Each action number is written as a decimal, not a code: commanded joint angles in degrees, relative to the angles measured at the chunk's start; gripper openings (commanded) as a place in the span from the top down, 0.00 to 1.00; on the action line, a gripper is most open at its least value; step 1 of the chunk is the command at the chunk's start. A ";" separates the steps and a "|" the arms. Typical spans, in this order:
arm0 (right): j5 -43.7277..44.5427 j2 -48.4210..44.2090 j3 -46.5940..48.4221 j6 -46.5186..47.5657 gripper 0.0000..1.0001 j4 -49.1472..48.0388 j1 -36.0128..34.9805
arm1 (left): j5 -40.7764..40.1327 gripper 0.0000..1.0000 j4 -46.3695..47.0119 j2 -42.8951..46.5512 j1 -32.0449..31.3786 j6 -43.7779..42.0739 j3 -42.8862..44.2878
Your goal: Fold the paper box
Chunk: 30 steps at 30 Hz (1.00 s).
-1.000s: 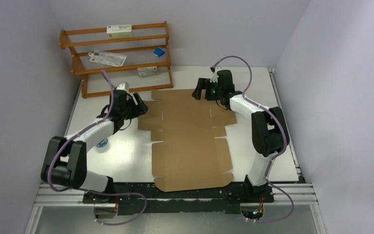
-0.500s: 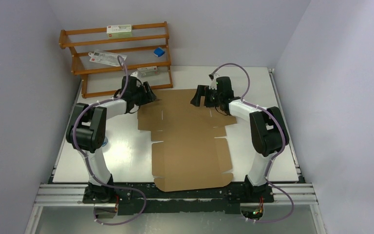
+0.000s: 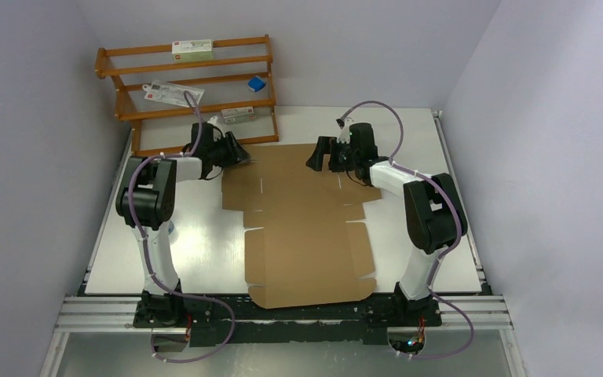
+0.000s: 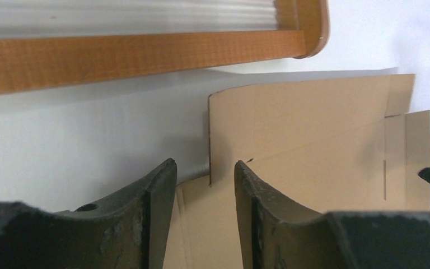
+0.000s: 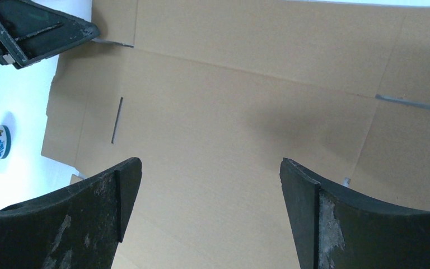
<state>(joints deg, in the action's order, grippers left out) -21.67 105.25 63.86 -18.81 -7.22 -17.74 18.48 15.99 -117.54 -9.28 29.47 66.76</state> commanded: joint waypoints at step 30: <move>-19.83 9.93 28.06 36.49 0.00 27.30 -1.06 | 25.02 0.95 28.56 4.27 0.06 -2.66 -7.95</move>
<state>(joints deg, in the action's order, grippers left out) -36.64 111.50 84.99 5.58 6.22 -18.57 38.22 36.27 -118.37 -8.84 28.40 60.62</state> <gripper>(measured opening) 0.997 0.062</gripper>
